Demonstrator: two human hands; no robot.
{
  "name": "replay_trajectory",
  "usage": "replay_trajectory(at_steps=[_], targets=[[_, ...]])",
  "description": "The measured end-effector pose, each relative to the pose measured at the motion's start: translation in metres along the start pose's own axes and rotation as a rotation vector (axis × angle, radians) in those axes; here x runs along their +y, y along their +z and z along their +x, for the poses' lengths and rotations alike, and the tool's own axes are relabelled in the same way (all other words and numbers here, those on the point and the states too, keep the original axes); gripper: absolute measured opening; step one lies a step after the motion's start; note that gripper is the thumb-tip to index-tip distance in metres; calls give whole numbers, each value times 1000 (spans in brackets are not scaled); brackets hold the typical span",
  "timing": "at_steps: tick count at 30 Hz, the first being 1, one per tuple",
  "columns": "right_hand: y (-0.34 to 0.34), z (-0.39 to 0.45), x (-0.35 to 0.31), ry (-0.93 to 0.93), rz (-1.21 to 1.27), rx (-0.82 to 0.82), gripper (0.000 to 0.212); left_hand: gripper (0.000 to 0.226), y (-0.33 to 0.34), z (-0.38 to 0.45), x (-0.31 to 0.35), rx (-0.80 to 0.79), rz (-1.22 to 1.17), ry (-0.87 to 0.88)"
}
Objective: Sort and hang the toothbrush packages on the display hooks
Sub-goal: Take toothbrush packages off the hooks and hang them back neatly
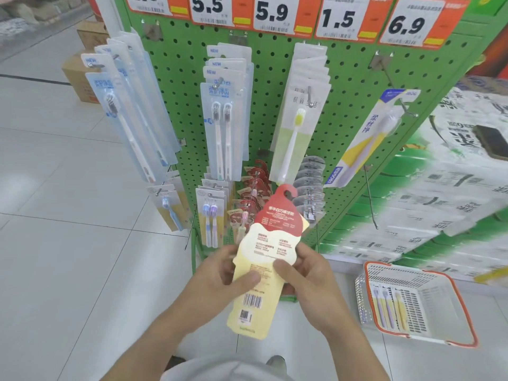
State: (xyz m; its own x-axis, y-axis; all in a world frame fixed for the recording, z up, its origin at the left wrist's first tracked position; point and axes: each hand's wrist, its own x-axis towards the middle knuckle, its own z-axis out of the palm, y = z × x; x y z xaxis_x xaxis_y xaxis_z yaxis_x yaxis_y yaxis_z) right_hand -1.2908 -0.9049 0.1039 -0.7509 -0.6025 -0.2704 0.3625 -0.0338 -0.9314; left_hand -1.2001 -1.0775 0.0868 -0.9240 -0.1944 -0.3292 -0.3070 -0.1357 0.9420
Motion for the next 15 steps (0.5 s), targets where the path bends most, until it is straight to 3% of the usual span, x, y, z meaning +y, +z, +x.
replay_trajectory(at_steps=[3,8,13,15], targets=[[3,-1,-1,-42,-41,-67,28,27,7,-5,5,-27,19,-8],[-4,6,-8,-169,-357,133,29,32,8,-3,3,4,-11,17],[-7,17,-18,-202,-251,231,62,21,7,-4,2,-81,38,15],[-7,20,-21,-191,-147,250,61,19,8,-3,2,-84,45,10]])
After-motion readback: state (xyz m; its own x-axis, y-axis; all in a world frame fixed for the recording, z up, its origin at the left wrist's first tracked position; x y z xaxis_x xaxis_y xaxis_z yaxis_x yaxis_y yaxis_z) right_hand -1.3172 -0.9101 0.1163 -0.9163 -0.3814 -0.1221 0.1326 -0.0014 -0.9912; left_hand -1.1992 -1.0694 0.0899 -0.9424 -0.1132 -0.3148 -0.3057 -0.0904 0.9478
